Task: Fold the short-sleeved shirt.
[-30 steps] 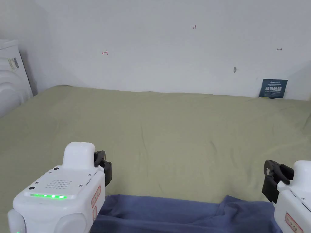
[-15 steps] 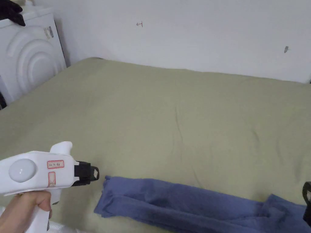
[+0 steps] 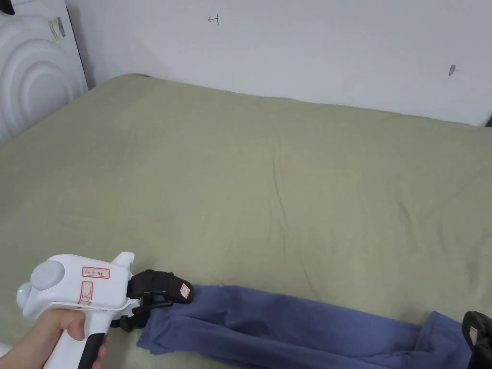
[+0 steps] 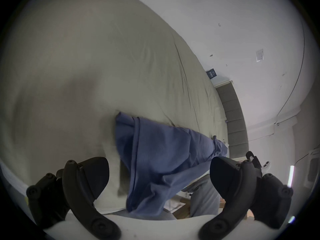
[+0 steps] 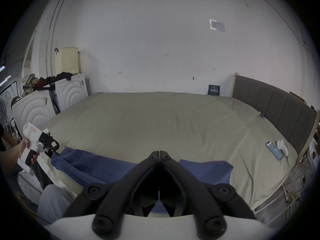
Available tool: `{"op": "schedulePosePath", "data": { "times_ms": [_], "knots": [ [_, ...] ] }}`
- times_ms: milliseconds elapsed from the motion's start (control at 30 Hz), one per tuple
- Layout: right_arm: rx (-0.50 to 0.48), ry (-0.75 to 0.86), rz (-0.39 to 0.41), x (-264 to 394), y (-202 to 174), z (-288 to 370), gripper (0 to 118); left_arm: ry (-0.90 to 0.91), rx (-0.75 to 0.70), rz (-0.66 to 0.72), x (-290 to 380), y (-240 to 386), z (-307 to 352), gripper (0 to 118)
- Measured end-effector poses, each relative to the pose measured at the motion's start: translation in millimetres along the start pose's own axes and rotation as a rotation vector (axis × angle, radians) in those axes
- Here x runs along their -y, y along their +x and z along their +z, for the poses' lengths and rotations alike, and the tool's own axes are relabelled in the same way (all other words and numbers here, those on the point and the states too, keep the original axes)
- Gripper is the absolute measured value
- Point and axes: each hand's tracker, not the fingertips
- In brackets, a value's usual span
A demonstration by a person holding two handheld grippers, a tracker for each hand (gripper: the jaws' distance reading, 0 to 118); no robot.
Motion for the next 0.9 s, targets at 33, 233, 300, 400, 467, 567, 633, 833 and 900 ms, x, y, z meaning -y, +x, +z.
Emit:
{"op": "schedulePosePath", "data": {
  "times_ms": [33, 233, 300, 400, 467, 567, 633, 833, 900],
  "knots": [
    [0.001, -0.002, -0.002, 0.4, 0.3, 0.1, 1, -0.004, 0.041, -0.007, -0.7, -0.6, -5.0, 116],
    [0.002, -0.014, -0.018, 5.9, 1.2, 1.0, 1, -0.044, -0.010, 0.053, -5.4, 1.8, -24.6, 5],
    [-0.009, -0.018, -0.037, 7.2, 1.9, 2.1, 1, -0.047, -0.025, 0.033, -1.9, -8.3, -29.2, 5],
    [-0.016, -0.019, -0.044, 7.0, 3.1, 5.6, 1, -0.020, -0.018, 0.022, -0.9, 1.9, -16.7, 5],
    [-0.027, -0.014, -0.040, 6.5, 3.7, 7.0, 1, -0.010, -0.044, 0.006, -1.9, 8.1, -8.8, 4],
    [-0.027, -0.008, -0.034, 4.7, 5.1, 8.4, 1, 0.022, -0.050, -0.002, -9.2, 17.3, 8.8, 4],
    [-0.032, 0.001, -0.046, 2.6, 8.1, 9.8, 1, 0.043, -0.095, -0.032, -13.0, 22.8, 25.2, 4],
    [-0.044, 0.021, -0.055, 0.8, 17.0, 13.9, 1, 0.130, -0.217, -0.033, -20.6, 32.4, 85.3, 4],
    [-0.049, 0.024, -0.061, 1.7, 19.9, 15.5, 1, 0.138, -0.265, -0.051, -19.6, 39.4, 94.9, 4]
  ]
}}
